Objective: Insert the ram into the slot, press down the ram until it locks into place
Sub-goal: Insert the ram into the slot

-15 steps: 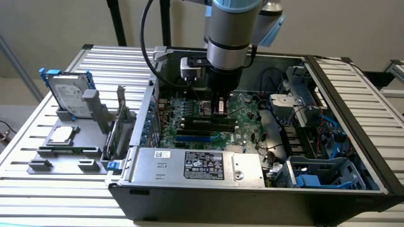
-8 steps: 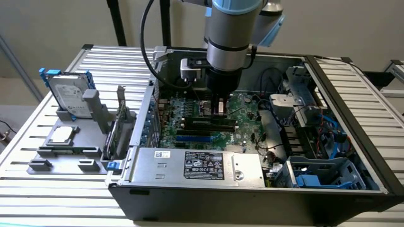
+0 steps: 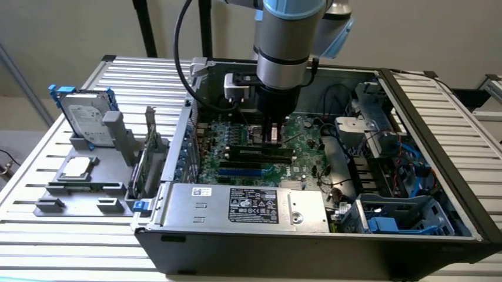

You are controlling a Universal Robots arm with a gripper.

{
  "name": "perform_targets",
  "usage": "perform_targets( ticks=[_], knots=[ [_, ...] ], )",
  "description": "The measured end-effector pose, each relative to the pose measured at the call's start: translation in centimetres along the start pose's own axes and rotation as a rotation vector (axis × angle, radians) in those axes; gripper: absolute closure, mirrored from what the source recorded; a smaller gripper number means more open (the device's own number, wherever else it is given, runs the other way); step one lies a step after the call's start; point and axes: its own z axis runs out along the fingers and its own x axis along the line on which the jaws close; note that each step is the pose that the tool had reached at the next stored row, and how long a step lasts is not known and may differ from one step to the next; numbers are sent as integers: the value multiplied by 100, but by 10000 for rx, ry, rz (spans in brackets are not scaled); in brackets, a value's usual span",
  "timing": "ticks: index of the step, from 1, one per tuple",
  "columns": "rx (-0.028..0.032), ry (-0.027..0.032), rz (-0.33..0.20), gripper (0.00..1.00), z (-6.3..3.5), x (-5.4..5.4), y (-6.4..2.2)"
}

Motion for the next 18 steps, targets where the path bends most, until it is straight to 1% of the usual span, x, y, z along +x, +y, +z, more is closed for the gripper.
perform_targets(
  ticks=[4, 6, 9, 18],
  knots=[
    [0, -65, 3, 87, 10, 0, 0],
    [-1, -75, 5, 87, 13, 0, 0],
    [1, -78, 7, 87, 22, 0, 0],
    [33, -79, 12, 87, 49, 0, -1]
  ],
)
